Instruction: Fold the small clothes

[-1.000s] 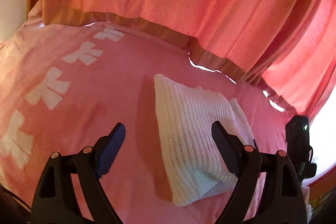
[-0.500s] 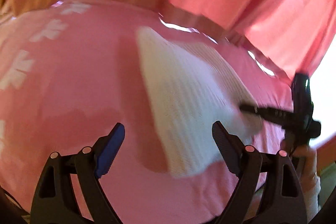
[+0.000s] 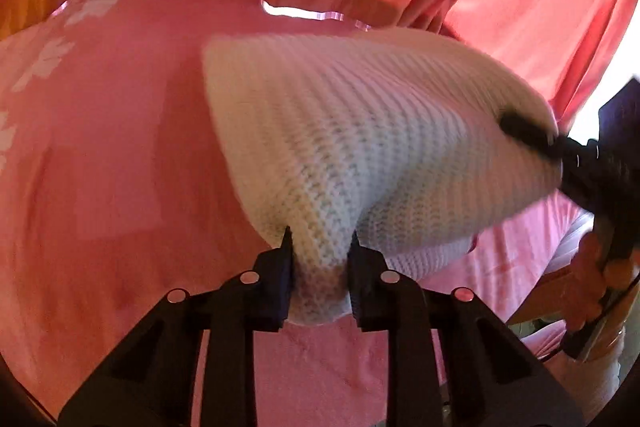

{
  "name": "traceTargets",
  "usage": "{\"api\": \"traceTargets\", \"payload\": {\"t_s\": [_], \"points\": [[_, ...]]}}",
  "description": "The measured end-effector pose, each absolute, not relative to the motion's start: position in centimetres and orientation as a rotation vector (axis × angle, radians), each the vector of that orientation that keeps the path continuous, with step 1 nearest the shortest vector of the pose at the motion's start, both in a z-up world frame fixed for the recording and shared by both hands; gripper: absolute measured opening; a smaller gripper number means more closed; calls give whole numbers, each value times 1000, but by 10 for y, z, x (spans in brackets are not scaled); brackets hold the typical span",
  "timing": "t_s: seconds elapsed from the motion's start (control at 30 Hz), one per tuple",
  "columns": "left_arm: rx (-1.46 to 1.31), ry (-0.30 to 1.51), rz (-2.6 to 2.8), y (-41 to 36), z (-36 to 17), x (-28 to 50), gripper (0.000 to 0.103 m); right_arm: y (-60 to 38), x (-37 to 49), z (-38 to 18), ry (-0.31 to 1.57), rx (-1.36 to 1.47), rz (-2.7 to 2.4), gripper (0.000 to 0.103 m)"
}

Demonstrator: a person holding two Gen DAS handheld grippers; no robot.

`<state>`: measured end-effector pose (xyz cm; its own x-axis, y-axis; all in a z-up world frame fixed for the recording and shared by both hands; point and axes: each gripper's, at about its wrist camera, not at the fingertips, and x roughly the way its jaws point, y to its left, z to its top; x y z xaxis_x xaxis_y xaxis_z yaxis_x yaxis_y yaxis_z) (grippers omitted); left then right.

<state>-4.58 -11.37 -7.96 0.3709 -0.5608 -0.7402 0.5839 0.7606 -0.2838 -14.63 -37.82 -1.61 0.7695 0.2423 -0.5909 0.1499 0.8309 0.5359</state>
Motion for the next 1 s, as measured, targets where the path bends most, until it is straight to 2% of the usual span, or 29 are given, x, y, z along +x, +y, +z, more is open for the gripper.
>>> {"api": "traceTargets", "payload": {"t_s": [0.1, 0.17, 0.23, 0.37, 0.53, 0.57, 0.6, 0.77, 0.9, 1.0], "points": [[96, 1017, -724, -114, -101, -45, 24, -375, -138, -86, 974, 574, -54, 21], [151, 1032, -695, -118, -117, -51, 27, -372, -137, -100, 990, 601, -48, 25], [171, 993, -718, -117, -110, -61, 31, -367, -141, -80, 956, 522, -50, 30], [42, 907, -800, -101, -77, -73, 72, -367, -153, -54, 894, 492, -51, 56], [-26, 837, -782, -89, -59, -70, 75, -353, -143, -70, 1002, 599, 86, 57], [-36, 845, -768, -87, -58, -64, 75, -350, -138, -71, 1010, 595, 88, 45], [-46, 858, -754, -85, -59, -59, 74, -348, -137, -71, 1011, 570, 71, 8], [11, 882, -693, -88, -67, -51, 74, -366, -149, -28, 890, 504, 33, 9], [62, 895, -674, -98, -77, -49, 74, -381, -141, -74, 1094, 437, -78, 11], [24, 907, -671, -96, -75, -47, 75, -371, -140, -59, 1059, 369, -87, 18]]}}
